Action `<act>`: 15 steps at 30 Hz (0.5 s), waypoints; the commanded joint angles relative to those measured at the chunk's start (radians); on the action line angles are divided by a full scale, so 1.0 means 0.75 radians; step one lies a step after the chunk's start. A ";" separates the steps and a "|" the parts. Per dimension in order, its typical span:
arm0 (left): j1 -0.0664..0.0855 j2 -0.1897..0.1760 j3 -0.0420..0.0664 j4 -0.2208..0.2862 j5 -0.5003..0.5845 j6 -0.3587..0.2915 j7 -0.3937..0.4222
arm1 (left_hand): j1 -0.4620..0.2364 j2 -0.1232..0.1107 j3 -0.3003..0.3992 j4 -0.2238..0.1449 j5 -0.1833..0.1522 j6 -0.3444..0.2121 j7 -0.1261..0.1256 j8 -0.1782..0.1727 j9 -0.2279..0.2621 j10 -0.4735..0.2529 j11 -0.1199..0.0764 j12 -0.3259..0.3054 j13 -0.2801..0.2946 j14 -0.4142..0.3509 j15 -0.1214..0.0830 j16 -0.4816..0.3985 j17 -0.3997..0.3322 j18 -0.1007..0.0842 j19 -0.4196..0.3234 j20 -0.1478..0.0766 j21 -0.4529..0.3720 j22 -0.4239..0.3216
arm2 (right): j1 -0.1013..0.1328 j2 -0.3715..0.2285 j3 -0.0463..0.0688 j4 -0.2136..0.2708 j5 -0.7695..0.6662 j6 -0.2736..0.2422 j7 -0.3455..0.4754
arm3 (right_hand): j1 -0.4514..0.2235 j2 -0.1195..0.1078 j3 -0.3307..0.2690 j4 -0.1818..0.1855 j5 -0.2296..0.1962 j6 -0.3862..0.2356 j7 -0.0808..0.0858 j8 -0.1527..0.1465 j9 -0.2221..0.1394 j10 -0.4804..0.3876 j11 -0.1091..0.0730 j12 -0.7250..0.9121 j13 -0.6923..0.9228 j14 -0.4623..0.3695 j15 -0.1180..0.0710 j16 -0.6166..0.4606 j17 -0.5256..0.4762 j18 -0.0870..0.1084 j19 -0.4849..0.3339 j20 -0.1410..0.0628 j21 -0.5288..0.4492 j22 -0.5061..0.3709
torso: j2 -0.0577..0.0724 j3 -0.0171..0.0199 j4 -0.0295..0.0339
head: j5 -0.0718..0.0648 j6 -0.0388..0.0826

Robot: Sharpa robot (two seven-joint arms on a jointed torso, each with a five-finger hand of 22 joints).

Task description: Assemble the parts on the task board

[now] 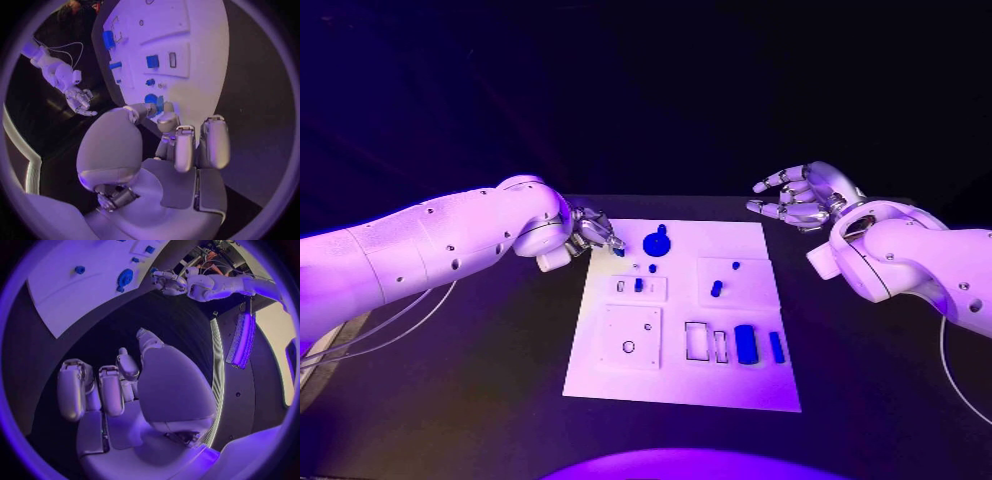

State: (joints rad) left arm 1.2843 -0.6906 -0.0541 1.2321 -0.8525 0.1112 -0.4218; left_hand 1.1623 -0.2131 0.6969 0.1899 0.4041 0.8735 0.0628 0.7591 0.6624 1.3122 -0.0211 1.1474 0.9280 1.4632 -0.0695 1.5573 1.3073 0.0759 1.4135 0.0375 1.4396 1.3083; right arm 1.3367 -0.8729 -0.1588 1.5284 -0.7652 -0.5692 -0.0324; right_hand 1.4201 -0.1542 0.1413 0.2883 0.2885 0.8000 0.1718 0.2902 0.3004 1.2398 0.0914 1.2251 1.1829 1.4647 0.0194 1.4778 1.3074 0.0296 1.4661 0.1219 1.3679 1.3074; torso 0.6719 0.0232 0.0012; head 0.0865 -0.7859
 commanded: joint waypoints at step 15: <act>-0.067 -0.103 -0.004 0.228 -0.274 -0.133 -0.018 | -0.010 -0.012 0.254 -0.268 0.019 0.031 -0.013 0.005 -0.002 0.023 -0.004 0.016 0.013 0.140 -0.012 0.012 0.340 -0.024 0.017 -0.004 0.015 0.018 | -0.002 -0.004 0.000 0.002 -0.004 0.005 0.020 | -0.017 0.001 0.009 0.002 0.007 -0.007 0.002 0.005 -0.002 0.000 -0.005 -0.005 -0.004 0.084 -0.011 -0.009 0.123 0.024 -0.003 -0.007 -0.009 0.236 | -0.001 -0.0002 -0.0002 | 0.010 -0.009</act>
State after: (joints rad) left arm 1.2355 -0.7692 -0.0572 1.3975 -1.0015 0.0240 -0.4293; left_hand 1.1515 -0.2239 0.7094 0.1721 0.4147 0.8888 0.0572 0.7590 0.6595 1.3229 -0.0250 1.1580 0.9386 1.4669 -0.0732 1.5612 1.3073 0.0760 1.4170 0.0339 1.4474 1.3081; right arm 1.3362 -0.8761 -0.1591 1.5286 -0.7650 -0.5698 -0.0323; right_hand 1.4172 -0.1513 0.1413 0.2883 0.2886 0.8000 0.1718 0.2902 0.2994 1.2398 0.0914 1.2251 1.1816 1.4648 0.0194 1.4778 1.3073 0.0296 1.4661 0.1219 1.3679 1.3073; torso 0.6709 0.0232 0.0025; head 0.0927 -0.7924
